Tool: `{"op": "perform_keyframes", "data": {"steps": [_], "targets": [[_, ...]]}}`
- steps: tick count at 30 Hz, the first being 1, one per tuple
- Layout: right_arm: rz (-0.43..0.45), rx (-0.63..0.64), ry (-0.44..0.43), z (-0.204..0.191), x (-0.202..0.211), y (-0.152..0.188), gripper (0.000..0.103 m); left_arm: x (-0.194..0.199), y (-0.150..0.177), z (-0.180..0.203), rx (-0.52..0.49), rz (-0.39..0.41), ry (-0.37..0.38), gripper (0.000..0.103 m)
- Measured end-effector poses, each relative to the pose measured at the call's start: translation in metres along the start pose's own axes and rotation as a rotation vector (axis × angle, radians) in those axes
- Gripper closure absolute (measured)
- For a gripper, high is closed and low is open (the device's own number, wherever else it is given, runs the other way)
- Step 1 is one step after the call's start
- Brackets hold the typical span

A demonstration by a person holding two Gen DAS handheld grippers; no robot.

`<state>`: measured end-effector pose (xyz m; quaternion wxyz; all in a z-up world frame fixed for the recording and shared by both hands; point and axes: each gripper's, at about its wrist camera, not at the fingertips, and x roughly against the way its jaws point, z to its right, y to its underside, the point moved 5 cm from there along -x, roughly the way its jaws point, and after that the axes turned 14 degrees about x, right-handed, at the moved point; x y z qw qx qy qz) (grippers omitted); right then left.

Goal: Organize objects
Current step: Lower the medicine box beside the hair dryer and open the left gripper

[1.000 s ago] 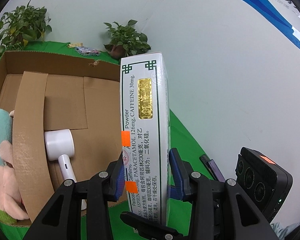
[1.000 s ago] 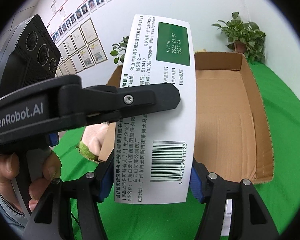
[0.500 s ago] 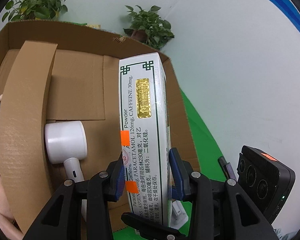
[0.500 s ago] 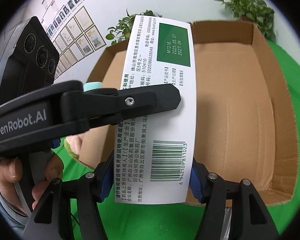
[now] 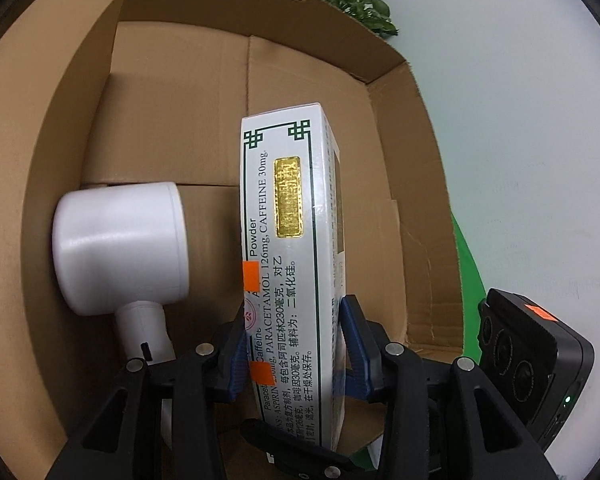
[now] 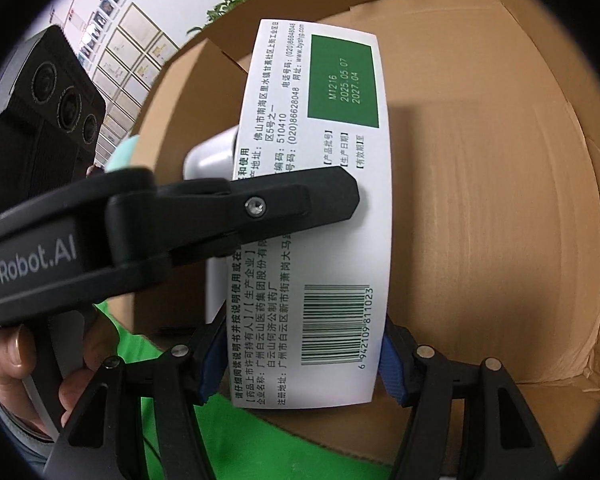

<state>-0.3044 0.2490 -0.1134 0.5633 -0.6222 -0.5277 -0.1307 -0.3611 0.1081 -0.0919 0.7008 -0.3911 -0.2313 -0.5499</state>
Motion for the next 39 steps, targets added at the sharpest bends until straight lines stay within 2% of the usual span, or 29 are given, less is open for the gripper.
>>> {"op": "perform_keyframes", "data": {"steps": [5,7,15,16,20,22,26,29,31,34,36,39], "targets": [[-0.018,0.011,0.036,-0.002,-0.006,0.002,0.041,-0.003,-0.002,-0.002,-0.017,-0.001,-0.026,0.058],[-0.028,0.024,0.057,-0.004,-0.007,0.002,0.041,-0.005,-0.002,0.0,-0.036,-0.001,-0.061,0.054],[-0.041,0.008,0.1,-0.006,-0.006,0.006,0.041,0.008,0.005,0.007,-0.045,0.026,-0.15,0.054],[-0.041,0.001,0.101,-0.005,-0.006,0.007,0.041,0.018,0.005,-0.004,-0.05,0.033,-0.147,0.054],[-0.047,-0.019,0.13,-0.001,-0.003,0.008,0.04,0.042,0.012,0.007,-0.067,0.069,-0.133,0.056],[-0.053,-0.018,0.142,-0.002,-0.003,0.01,0.039,0.05,0.01,0.01,-0.079,0.102,-0.156,0.055],[-0.083,0.039,0.215,-0.017,-0.005,0.019,0.039,0.085,0.019,0.014,-0.135,0.187,-0.161,0.042],[-0.088,0.063,0.255,-0.022,-0.005,0.024,0.038,0.127,0.037,0.006,-0.192,0.267,-0.196,0.037],[-0.091,0.072,0.263,-0.026,-0.005,0.028,0.032,0.13,0.035,0.012,-0.212,0.305,-0.22,0.032],[-0.076,0.089,0.281,-0.032,0.002,0.036,0.021,0.157,0.051,0.007,-0.248,0.388,-0.282,0.023],[-0.029,0.112,0.298,-0.038,0.016,0.042,0.016,0.177,0.065,0.004,-0.269,0.446,-0.324,0.013],[0.059,0.126,0.344,-0.046,0.047,0.054,0.001,0.198,0.083,-0.001,-0.268,0.519,-0.364,0.004]]}}
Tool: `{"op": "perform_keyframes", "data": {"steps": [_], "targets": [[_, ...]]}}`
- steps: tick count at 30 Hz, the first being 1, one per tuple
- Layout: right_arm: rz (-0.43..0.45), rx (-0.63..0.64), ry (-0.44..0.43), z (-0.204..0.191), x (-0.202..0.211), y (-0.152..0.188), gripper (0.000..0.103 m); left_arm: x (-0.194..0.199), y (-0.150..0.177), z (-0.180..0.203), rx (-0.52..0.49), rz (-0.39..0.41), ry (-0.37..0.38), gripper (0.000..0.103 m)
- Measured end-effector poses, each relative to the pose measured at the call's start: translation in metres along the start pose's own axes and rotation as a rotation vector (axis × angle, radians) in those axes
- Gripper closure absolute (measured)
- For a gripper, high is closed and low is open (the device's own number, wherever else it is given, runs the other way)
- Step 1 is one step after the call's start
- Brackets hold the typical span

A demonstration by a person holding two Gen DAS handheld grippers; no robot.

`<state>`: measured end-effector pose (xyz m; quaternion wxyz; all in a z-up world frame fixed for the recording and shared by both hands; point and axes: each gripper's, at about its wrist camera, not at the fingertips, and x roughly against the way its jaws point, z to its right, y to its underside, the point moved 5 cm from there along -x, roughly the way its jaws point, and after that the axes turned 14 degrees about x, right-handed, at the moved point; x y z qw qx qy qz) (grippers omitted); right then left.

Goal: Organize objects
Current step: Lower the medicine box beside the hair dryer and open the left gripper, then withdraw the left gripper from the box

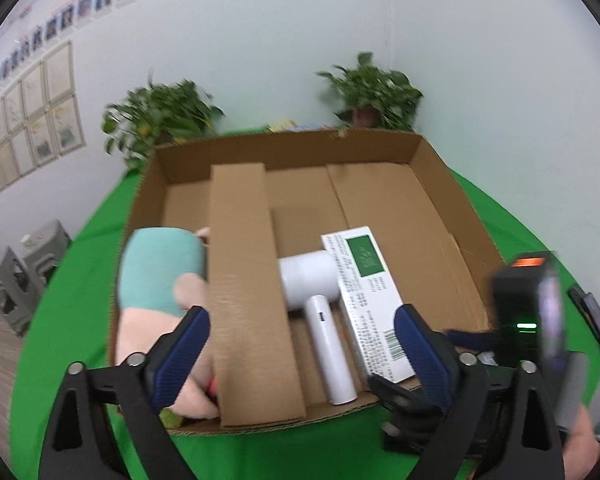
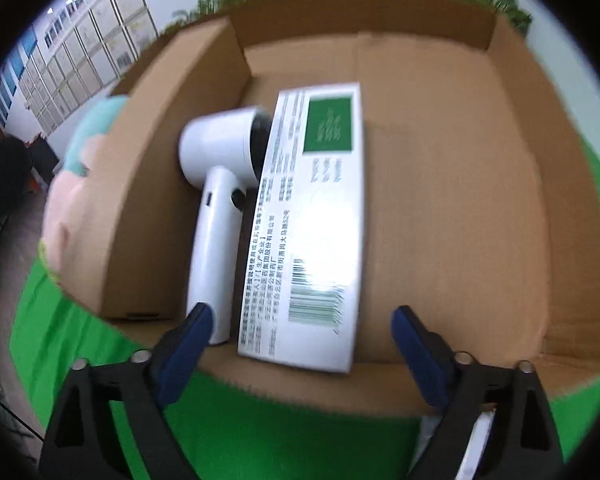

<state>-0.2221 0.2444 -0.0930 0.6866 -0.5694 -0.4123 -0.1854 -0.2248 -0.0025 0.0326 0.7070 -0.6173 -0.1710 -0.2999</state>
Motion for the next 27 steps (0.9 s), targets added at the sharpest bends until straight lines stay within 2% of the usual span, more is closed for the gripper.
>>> {"op": "perform_keyframes", "data": {"steps": [3,6,8,9,12,15,27], "targets": [[0.08,0.002,0.064,0.004,0.034,0.011,0.001,0.016,0.009,-0.005,0.014,0.046,-0.024,0.001],[0.14,-0.003,0.115,0.029,0.058,0.016,0.001,0.02,0.014,-0.007,0.014,0.079,-0.056,0.001],[0.172,-0.001,0.146,0.015,0.062,0.026,0.001,0.024,0.019,-0.005,0.007,0.095,-0.089,0.001],[0.188,-0.001,0.157,0.028,0.061,0.022,0.001,0.026,0.021,-0.005,0.007,0.103,-0.102,0.001],[0.235,0.002,0.186,0.0,0.055,-0.013,0.001,0.034,0.026,-0.004,0.009,0.128,-0.121,0.001],[0.281,0.001,0.197,-0.01,0.077,-0.009,0.001,0.043,0.033,-0.002,0.005,0.144,-0.121,0.001],[0.304,0.013,0.193,-0.015,0.084,0.004,0.001,0.068,0.063,0.004,0.034,0.172,-0.159,0.001]]}}
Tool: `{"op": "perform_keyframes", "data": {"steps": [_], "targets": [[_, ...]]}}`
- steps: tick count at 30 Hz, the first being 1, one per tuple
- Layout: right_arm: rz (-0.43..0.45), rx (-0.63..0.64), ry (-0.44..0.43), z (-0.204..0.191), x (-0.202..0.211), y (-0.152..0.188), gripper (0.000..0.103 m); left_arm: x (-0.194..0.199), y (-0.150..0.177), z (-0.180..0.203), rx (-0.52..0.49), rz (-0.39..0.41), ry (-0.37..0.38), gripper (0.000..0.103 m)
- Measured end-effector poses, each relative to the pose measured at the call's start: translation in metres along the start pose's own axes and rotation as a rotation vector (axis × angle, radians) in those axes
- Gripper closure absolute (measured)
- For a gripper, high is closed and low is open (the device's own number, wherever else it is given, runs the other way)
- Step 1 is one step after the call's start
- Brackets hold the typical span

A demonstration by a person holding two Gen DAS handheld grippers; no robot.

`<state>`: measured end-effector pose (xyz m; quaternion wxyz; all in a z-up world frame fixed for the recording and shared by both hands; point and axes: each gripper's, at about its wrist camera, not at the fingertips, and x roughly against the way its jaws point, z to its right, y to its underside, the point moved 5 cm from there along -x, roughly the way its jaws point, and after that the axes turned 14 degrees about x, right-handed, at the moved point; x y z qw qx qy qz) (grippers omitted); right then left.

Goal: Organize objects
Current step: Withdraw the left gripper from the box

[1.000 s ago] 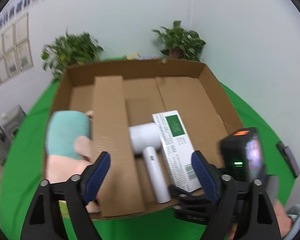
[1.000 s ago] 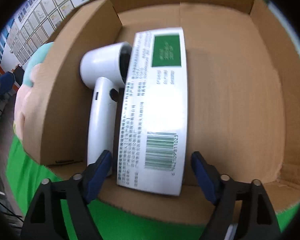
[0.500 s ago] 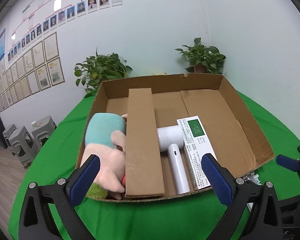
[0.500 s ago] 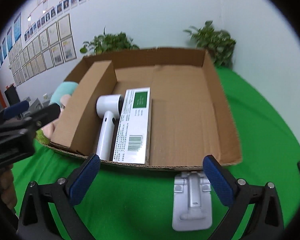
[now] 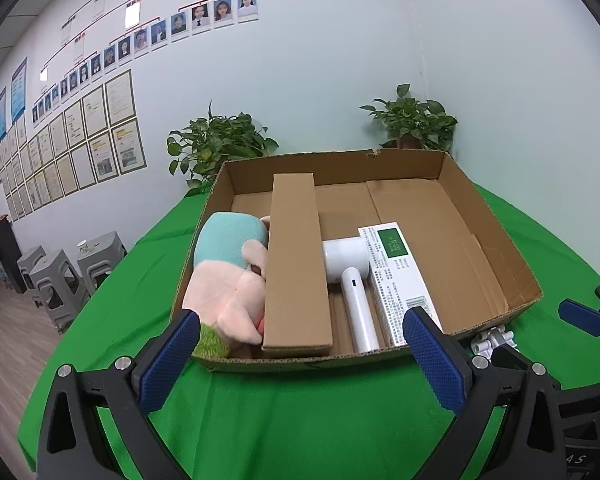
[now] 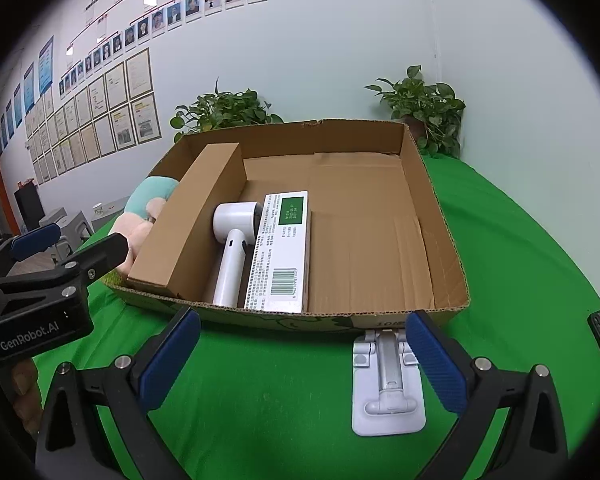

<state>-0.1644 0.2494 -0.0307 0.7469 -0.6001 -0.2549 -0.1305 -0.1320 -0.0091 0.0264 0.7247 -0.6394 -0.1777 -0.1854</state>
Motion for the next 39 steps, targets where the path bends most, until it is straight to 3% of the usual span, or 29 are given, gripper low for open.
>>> {"op": "perform_keyframes", "data": {"steps": [23,39], "targets": [[-0.045,-0.006,0.009,-0.003,0.009,0.013,0.001,0.023,0.017,0.005,0.069,0.014,0.084,0.001],[-0.068,0.031,-0.015,-0.007,0.012,0.023,0.001,0.003,0.034,-0.003,0.086,-0.062,0.122,0.001]]}}
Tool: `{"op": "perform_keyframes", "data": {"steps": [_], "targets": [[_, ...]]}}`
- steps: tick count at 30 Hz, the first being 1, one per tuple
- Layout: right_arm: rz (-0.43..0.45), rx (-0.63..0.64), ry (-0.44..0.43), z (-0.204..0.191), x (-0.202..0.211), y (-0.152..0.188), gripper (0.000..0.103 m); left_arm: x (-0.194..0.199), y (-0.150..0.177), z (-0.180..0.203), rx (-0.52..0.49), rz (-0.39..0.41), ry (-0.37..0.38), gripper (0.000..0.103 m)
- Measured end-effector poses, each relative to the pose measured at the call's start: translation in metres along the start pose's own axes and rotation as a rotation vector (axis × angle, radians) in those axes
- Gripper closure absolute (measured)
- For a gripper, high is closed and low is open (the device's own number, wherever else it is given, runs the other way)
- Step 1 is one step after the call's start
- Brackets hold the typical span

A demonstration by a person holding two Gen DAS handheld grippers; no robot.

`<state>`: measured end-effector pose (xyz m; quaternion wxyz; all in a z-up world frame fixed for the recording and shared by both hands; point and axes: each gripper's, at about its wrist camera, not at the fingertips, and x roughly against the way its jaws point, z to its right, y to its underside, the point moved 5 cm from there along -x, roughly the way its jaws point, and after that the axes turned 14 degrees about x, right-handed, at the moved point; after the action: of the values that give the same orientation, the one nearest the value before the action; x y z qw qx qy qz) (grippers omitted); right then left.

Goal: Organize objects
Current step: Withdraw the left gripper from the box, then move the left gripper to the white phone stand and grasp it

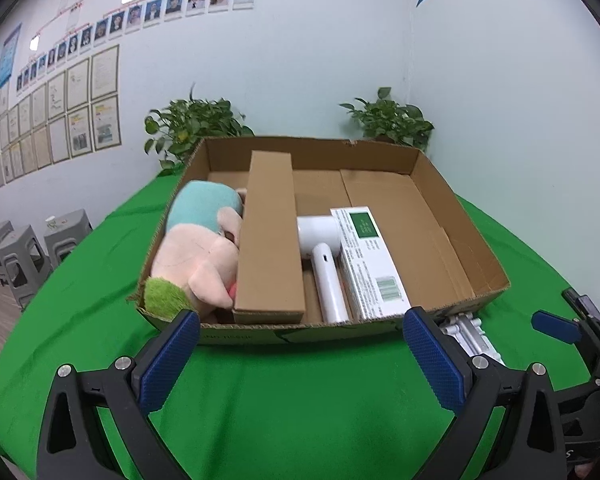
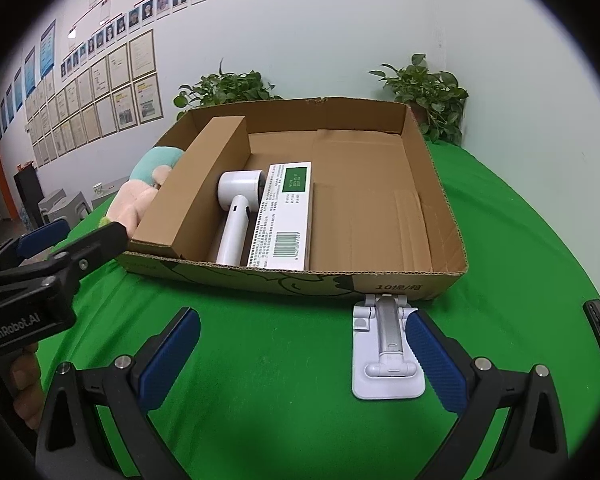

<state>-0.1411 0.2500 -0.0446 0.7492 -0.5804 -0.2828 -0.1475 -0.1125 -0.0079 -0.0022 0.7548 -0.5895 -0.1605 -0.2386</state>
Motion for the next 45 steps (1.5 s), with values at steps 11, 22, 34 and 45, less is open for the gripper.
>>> {"op": "perform_keyframes", "data": {"steps": [11,22,34,45], "targets": [[-0.281,-0.083,-0.015,0.059,-0.068,0.064,0.002,-0.04,0.052,-0.007,0.031,-0.292,0.114,0.001],[-0.313,-0.004,-0.012,0.046,-0.076,0.071,0.036,-0.048,0.074,-0.005,0.051,-0.384,0.164,0.001],[-0.251,0.082,-0.208,-0.017,-0.03,0.082,0.016,-0.065,0.092,0.027,0.216,-0.615,0.454,0.001],[-0.255,0.079,-0.161,-0.014,-0.039,0.082,0.035,-0.086,0.094,0.049,0.288,-0.7,0.545,0.003]]}}
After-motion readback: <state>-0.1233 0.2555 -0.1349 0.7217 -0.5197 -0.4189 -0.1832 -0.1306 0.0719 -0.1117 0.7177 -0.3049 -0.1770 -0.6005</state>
